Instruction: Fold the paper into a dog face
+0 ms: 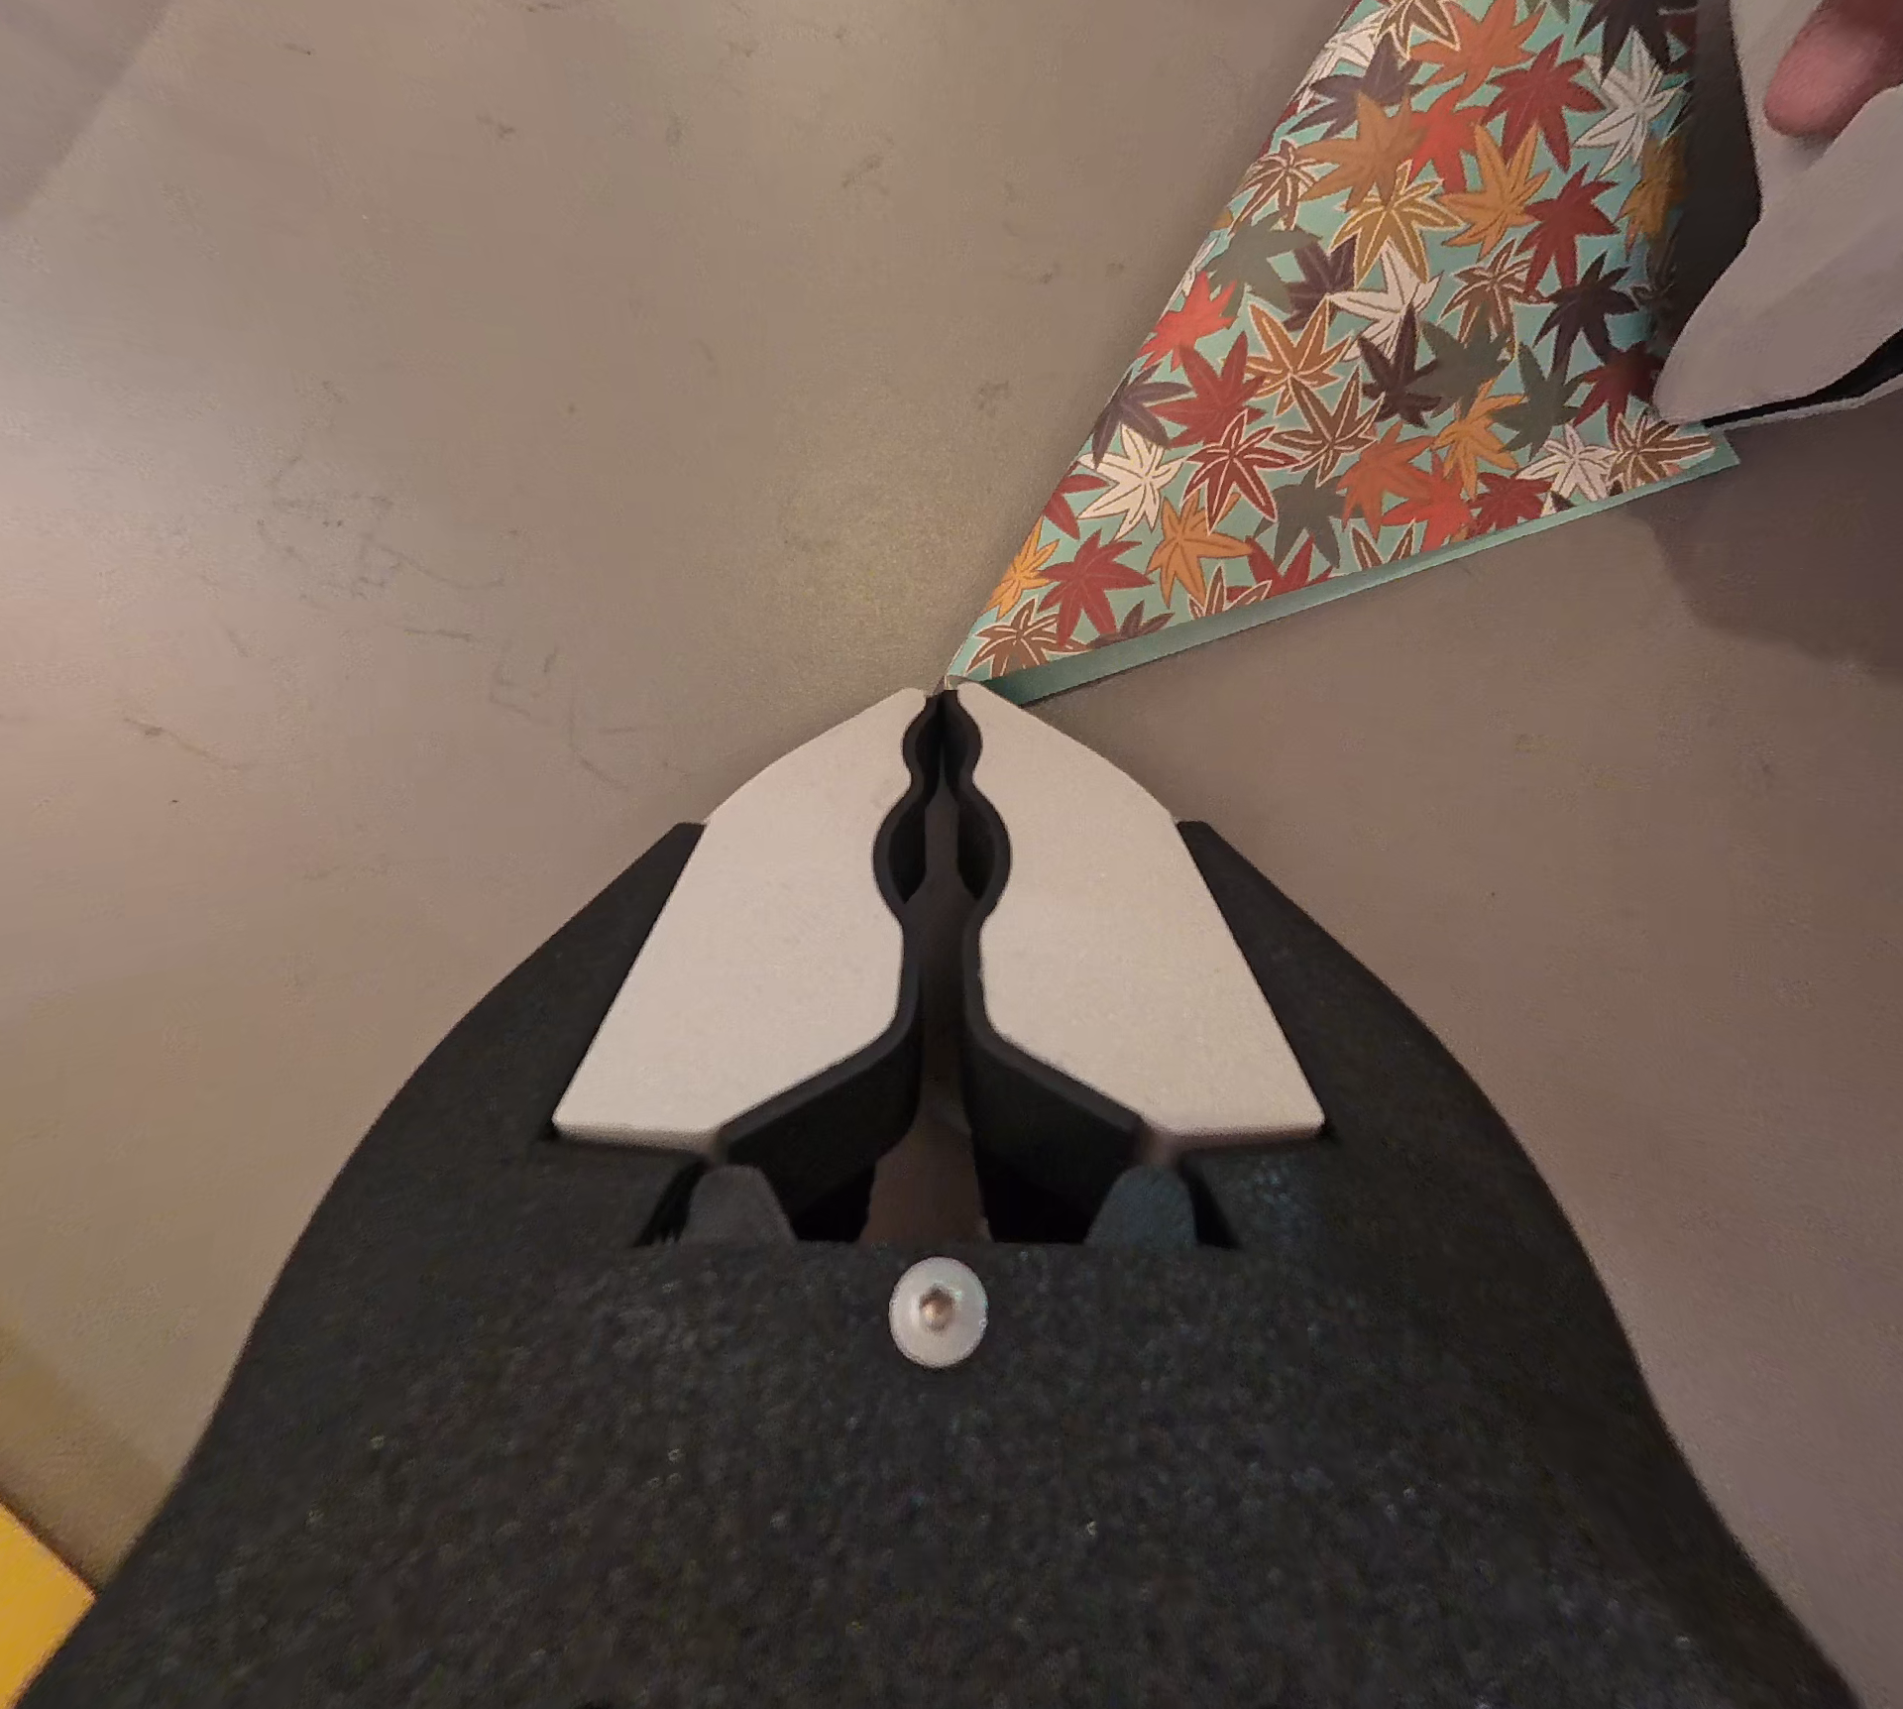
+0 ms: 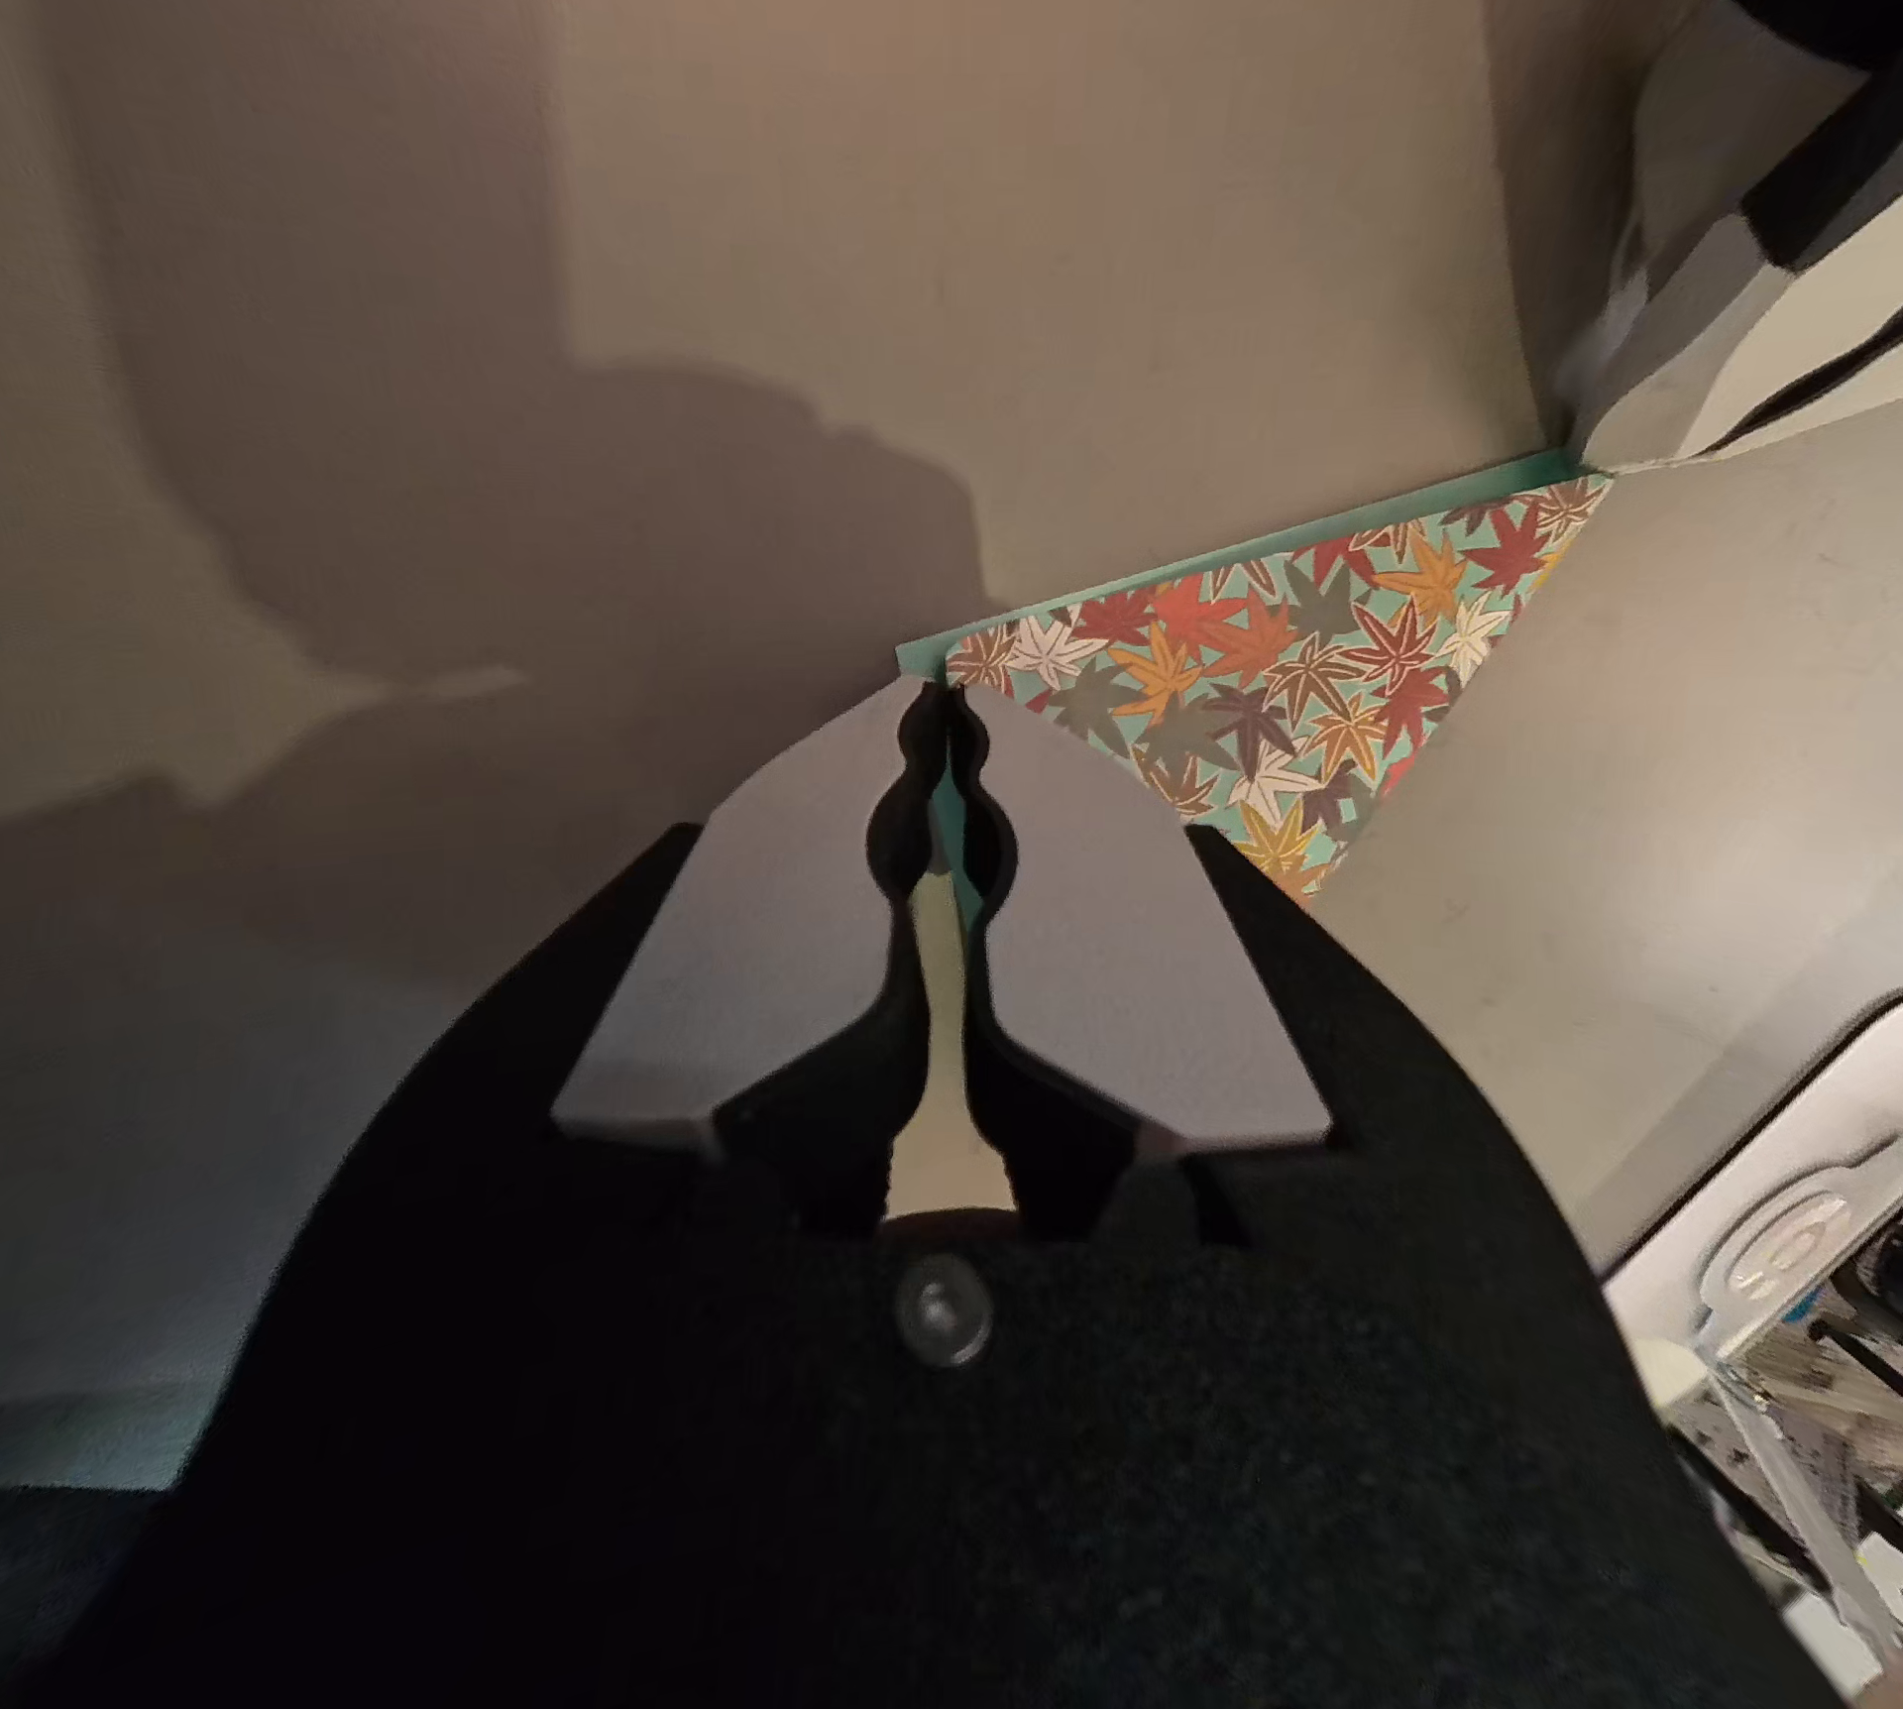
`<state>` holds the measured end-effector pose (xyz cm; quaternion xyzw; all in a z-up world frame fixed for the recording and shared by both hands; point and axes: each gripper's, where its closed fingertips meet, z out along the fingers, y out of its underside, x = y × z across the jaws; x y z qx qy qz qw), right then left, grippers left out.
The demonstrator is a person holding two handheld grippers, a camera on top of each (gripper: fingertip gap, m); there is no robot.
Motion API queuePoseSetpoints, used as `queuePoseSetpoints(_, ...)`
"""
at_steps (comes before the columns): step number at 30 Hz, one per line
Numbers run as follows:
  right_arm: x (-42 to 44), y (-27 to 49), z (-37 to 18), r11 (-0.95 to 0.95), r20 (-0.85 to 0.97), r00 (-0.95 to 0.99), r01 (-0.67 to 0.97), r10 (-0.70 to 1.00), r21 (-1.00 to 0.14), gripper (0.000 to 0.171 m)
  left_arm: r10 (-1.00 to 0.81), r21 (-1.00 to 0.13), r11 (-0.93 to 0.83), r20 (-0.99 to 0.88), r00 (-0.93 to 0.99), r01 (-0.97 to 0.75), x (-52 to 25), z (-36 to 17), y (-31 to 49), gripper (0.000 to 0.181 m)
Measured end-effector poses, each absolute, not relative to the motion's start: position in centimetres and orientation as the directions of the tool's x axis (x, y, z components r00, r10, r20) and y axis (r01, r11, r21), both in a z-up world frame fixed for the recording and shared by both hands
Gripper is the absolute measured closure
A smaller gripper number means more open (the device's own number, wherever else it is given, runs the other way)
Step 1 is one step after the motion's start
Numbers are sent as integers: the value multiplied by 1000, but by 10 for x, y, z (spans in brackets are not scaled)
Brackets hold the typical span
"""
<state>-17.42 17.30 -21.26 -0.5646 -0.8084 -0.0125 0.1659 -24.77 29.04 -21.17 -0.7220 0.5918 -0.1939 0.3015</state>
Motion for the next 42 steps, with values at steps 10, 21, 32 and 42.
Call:
queuePoseSetpoints(10, -172, 173, -212, 329, 279, -256, 907, 926, -262, 171, -973, -661, -109, -80, 215, -742, -248, -212, 291, 181)
queuePoseSetpoints(21, -172, 170, -212, 422, 356, -339, 887, 871, -186, 171, -974, -664, -98, -89, 208, -741, -246, -213, 289, 181)
queuePoseSetpoints(32, -177, 166, -212, 453, 369, -388, 886, 844, -104, 171, -969, -661, -94, -111, 220, -744, -246, -213, 289, 181)
queuePoseSetpoints(42, -179, 165, -212, 437, 342, -379, 893, 860, -108, 171, -968, -659, -89, -118, 220, -747, -247, -212, 288, 181)
